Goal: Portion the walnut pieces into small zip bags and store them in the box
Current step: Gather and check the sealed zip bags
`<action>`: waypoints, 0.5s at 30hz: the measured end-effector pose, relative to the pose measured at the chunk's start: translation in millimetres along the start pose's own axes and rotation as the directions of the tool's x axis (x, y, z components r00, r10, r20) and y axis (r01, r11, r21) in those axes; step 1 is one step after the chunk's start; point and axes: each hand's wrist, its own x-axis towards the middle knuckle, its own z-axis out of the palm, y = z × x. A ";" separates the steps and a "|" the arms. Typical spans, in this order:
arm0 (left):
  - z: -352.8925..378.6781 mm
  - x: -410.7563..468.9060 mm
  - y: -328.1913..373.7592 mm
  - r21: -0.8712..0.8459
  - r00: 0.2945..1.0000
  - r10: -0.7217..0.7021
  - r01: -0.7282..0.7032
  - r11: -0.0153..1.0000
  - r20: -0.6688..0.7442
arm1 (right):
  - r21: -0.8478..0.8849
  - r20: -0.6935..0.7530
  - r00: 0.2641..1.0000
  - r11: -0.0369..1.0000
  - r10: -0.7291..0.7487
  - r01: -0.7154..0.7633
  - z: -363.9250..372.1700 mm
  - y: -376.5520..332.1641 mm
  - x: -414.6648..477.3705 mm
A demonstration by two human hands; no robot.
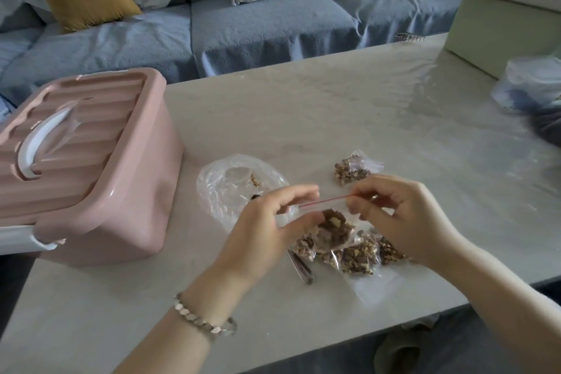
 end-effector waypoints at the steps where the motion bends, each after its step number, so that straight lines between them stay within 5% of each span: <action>1: 2.4 0.4 1.9 -0.031 1.000 0.003 -0.003 1.000 -0.013 | 0.019 0.014 1.000 1.000 -0.002 0.002 2.1 -1.2 0.0; 7: 7.3 -7.3 5.2 -0.028 0.999 0.007 -0.008 1.000 -0.043 | -0.152 0.186 0.979 0.982 -0.081 0.110 10.3 -15.5 2.0; 15: 8.3 -6.9 7.8 -0.075 0.991 0.024 -0.034 0.997 -0.132 | -0.194 0.246 0.966 0.973 -0.075 0.125 6.0 -15.6 8.6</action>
